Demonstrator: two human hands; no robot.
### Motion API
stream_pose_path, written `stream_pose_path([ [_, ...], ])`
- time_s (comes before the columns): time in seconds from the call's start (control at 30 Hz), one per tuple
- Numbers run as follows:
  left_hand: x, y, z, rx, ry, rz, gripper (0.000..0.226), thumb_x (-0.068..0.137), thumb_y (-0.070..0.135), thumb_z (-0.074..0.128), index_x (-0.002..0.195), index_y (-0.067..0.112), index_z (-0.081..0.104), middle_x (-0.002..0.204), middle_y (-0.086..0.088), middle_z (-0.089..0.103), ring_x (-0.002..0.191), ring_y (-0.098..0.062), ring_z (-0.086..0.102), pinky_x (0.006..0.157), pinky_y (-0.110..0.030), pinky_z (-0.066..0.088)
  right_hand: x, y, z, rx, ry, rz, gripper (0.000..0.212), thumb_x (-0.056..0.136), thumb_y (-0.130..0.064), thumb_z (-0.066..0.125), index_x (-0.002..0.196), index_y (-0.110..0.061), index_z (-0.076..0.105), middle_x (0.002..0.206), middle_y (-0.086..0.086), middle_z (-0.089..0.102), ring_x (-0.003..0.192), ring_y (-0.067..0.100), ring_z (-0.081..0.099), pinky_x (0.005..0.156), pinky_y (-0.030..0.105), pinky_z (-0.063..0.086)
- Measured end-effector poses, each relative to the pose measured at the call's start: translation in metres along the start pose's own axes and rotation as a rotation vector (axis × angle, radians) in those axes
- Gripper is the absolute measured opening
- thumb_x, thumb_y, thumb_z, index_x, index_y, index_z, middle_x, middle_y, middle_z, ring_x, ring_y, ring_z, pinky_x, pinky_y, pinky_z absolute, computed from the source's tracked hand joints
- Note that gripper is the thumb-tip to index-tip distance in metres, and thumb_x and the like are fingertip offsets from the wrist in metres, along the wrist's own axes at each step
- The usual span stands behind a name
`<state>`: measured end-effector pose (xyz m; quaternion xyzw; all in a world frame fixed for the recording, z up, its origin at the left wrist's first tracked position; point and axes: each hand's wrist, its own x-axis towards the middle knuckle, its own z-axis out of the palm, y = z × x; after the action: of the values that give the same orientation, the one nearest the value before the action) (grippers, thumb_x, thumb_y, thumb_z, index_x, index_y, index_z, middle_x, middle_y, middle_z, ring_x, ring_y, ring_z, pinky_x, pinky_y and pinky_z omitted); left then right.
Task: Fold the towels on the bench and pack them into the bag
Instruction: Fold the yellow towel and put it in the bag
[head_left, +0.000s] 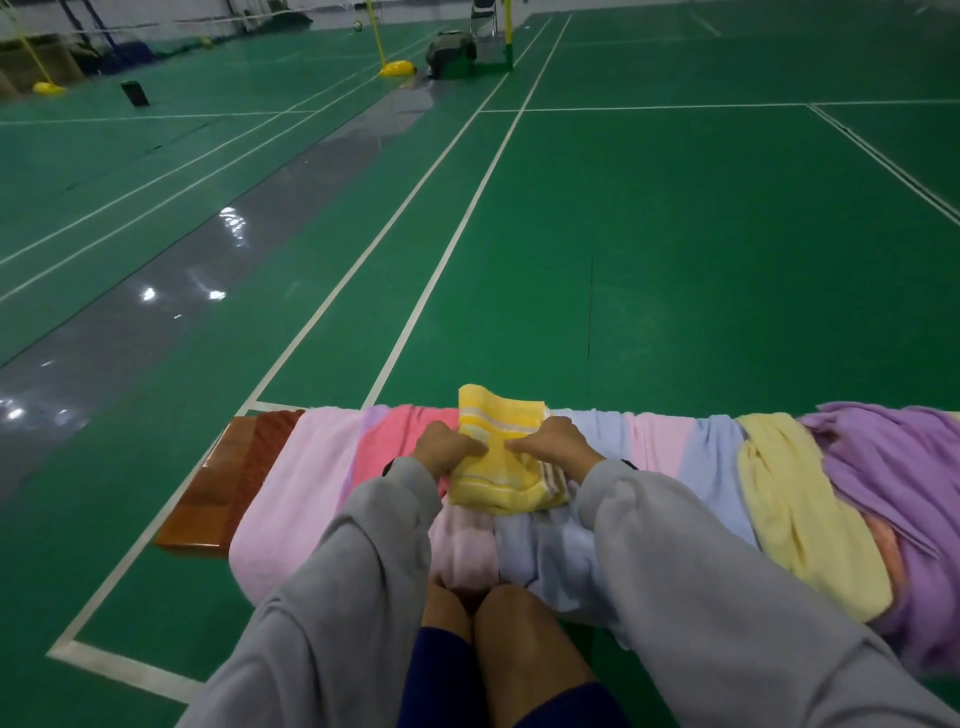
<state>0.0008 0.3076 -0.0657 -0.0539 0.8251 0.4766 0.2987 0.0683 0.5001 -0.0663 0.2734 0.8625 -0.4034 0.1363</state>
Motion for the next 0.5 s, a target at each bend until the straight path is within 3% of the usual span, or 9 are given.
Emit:
stream_pose_path([
  [0.03, -0.003, 0.003, -0.001, -0.087, -0.061, -0.024, 0.074, 0.06, 0.027, 0.088, 0.123, 0.003, 0.058, 0.119, -0.014, 0.068, 0.103, -0.031, 0.069, 0.086, -0.046, 0.061, -0.008, 0.0, -0.002, 0.134, -0.03, 0.02, 0.047, 0.082, -0.038, 0.079, 0.116, -0.008, 0.068, 0.112, 0.009, 0.07, 0.101, 0.023, 0.069, 0.085, 0.033, 0.058],
  [0.1, -0.018, 0.013, -0.002, -0.204, -0.164, -0.011, 0.064, 0.069, 0.022, 0.086, 0.124, 0.002, 0.059, 0.123, -0.017, 0.069, 0.104, -0.031, 0.071, 0.082, -0.044, 0.062, -0.025, -0.006, -0.01, 0.4, -0.173, 0.018, 0.007, 0.093, -0.008, 0.064, 0.097, -0.004, 0.068, 0.077, 0.004, 0.074, 0.072, 0.017, 0.072, 0.057, 0.022, 0.057],
  [0.13, -0.027, 0.017, -0.004, -0.268, -0.215, 0.015, 0.053, 0.08, 0.019, 0.082, 0.125, 0.001, 0.06, 0.125, -0.018, 0.069, 0.105, -0.03, 0.071, 0.078, -0.04, 0.062, -0.032, -0.009, -0.015, 0.474, -0.229, -0.001, 0.008, 0.094, -0.001, 0.059, 0.093, -0.002, 0.067, 0.069, 0.003, 0.071, 0.066, 0.018, 0.07, 0.05, 0.02, 0.052],
  [0.2, -0.043, 0.022, -0.011, -0.461, -0.323, 0.054, 0.048, 0.092, 0.024, 0.074, 0.131, 0.0, 0.058, 0.128, -0.019, 0.068, 0.111, -0.03, 0.07, 0.081, -0.04, 0.061, -0.036, -0.017, -0.025, 0.525, -0.196, 0.036, 0.016, 0.093, -0.006, 0.064, 0.107, 0.0, 0.066, 0.087, 0.008, 0.073, 0.079, 0.022, 0.067, 0.065, 0.026, 0.055],
  [0.3, -0.064, 0.024, -0.028, -0.795, -0.433, 0.07, 0.056, 0.097, 0.042, 0.066, 0.138, 0.004, 0.056, 0.132, -0.023, 0.065, 0.123, -0.041, 0.063, 0.109, -0.06, 0.044, -0.032, -0.028, -0.032, 0.773, -0.222, 0.044, 0.026, 0.096, -0.011, 0.057, 0.12, 0.0, 0.062, 0.117, 0.017, 0.067, 0.099, 0.032, 0.064, 0.093, 0.044, 0.053],
  [0.4, -0.074, 0.016, -0.041, -0.734, -0.475, 0.058, 0.056, 0.097, 0.038, 0.067, 0.142, 0.008, 0.053, 0.137, -0.021, 0.062, 0.127, -0.04, 0.059, 0.113, -0.061, 0.039, -0.04, -0.029, -0.031, 0.851, -0.342, 0.049, 0.05, 0.089, -0.018, 0.053, 0.136, -0.002, 0.057, 0.127, 0.02, 0.068, 0.12, 0.04, 0.063, 0.104, 0.053, 0.049],
  [0.5, -0.088, 0.013, -0.045, -0.62, -0.468, 0.057, 0.053, 0.097, 0.024, 0.066, 0.144, 0.007, 0.049, 0.133, -0.018, 0.065, 0.123, -0.035, 0.064, 0.105, -0.052, 0.049, -0.048, -0.043, -0.025, 0.796, -0.495, -0.016, 0.047, 0.1, -0.042, 0.057, 0.132, -0.009, 0.062, 0.126, 0.017, 0.069, 0.118, 0.034, 0.066, 0.101, 0.048, 0.052],
])
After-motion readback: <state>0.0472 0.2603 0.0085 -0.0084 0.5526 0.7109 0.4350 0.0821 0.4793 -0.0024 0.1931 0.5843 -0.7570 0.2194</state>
